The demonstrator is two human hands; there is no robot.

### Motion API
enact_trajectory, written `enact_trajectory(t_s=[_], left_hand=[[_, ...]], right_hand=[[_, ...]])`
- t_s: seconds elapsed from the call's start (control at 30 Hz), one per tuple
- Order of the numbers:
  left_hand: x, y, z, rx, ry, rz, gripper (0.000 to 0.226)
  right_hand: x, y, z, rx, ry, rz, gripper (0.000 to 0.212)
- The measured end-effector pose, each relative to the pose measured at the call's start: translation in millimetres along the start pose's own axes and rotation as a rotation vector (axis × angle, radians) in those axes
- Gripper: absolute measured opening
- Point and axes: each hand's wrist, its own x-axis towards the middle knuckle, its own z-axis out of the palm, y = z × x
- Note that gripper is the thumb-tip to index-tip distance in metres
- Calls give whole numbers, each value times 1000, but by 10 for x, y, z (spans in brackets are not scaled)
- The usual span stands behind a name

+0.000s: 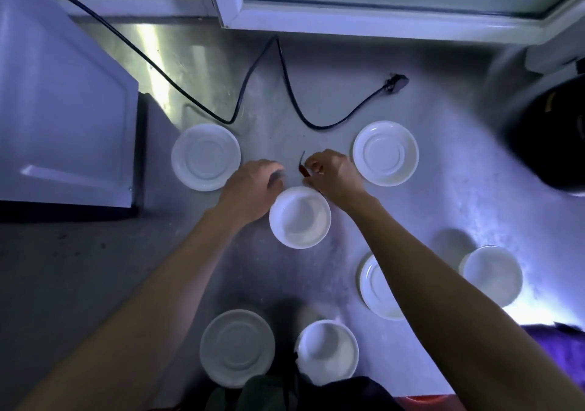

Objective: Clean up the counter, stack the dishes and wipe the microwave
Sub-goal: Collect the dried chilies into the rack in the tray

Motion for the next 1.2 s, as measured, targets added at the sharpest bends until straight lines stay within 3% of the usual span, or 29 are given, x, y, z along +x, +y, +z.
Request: enact_trajectory(t_s=[0.33,0.5,0.63,0.8,1.2], left_hand=[[-209,38,-91,-12,8,-32,32],[-481,136,-183,17,69,-21,33],[-714,202,-199,54,102,-45,32],[-1000,215,-182,109,153,-109,34],[-2004,-249,-455,60,266,-251,45]], right_hand=[[-11,19,-32,-215,57,-9,18],[-168,-11,-147,-8,133,45,10],[-342,-117,-219,113,258,-110,10],[-571,-323,-145,159,301,-340,12],[-1169,-1084,331,169,185,-564,17]])
